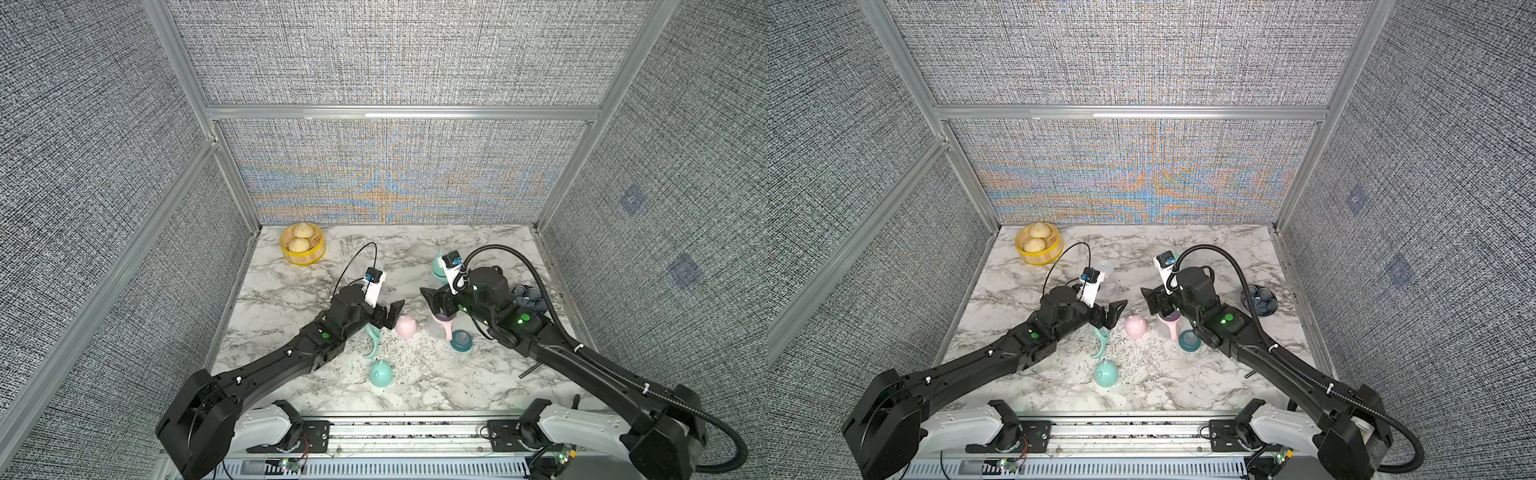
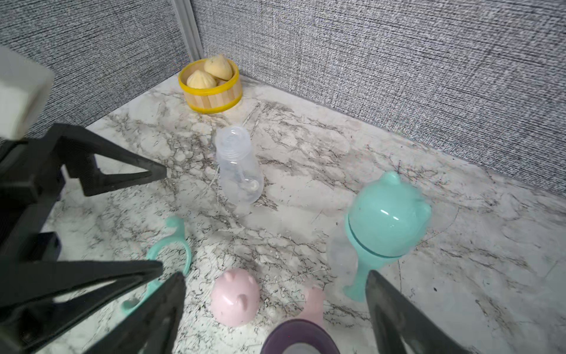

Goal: Assemble the baby bottles
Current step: Place the baby bottle at the center of the board, then pick up the lid from the center of the board.

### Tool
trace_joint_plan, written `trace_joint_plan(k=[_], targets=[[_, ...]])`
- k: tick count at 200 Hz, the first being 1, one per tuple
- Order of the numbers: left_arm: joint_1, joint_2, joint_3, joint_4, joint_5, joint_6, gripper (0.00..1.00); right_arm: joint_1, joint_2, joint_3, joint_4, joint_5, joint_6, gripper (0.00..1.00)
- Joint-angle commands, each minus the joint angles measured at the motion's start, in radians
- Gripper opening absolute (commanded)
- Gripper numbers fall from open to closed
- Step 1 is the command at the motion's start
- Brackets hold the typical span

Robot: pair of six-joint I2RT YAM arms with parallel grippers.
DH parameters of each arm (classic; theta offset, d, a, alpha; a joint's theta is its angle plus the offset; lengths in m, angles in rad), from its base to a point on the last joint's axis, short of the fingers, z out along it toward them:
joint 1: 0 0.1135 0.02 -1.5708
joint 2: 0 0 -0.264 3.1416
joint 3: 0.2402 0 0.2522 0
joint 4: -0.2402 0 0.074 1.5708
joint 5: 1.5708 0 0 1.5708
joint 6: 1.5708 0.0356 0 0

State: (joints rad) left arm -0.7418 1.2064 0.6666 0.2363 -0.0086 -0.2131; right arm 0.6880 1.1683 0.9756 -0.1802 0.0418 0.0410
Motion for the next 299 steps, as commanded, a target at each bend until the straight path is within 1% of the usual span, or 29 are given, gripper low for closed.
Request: trace_joint_plan(k=[1, 20, 43, 72, 126, 148, 167, 190, 209, 271, 299], targets=[[0.019, -0.022, 0.017, -0.083, -0.021, -0.032, 1.00, 0.013, 0.053, 0.113, -0.238, -0.116, -0.040, 0.92], [0.041, -0.047, 0.016, -0.106, -0.038, -0.054, 1.00, 0.049, 0.124, 0.206, -0.344, -0.129, -0.060, 0.92], [0.062, -0.069, 0.022, -0.138, -0.051, -0.075, 1.00, 0.102, 0.214, 0.294, -0.432, -0.114, -0.081, 0.92], [0.087, -0.089, 0.029, -0.192, -0.073, -0.095, 1.00, 0.136, 0.347, 0.414, -0.539, -0.109, -0.097, 0.92], [0.144, -0.133, 0.017, -0.259, -0.105, -0.132, 1.00, 0.153, 0.573, 0.593, -0.691, -0.096, -0.143, 0.91], [0.159, -0.163, 0.012, -0.281, -0.122, -0.138, 1.00, 0.153, 0.645, 0.646, -0.720, -0.096, -0.153, 0.91], [0.168, -0.189, 0.007, -0.302, -0.136, -0.138, 1.00, 0.153, 0.707, 0.690, -0.747, -0.069, -0.155, 0.91], [0.173, -0.210, -0.004, -0.310, -0.136, -0.132, 1.00, 0.150, 0.789, 0.730, -0.766, -0.016, -0.146, 0.91], [0.177, -0.215, -0.007, -0.316, -0.131, -0.131, 1.00, 0.149, 0.841, 0.738, -0.760, -0.002, -0.145, 0.91], [0.180, -0.206, -0.009, -0.318, -0.125, -0.121, 1.00, 0.132, 0.918, 0.732, -0.761, -0.023, -0.143, 0.89], [0.180, -0.203, -0.013, -0.309, -0.121, -0.124, 1.00, 0.122, 0.942, 0.719, -0.762, -0.031, -0.145, 0.86]])
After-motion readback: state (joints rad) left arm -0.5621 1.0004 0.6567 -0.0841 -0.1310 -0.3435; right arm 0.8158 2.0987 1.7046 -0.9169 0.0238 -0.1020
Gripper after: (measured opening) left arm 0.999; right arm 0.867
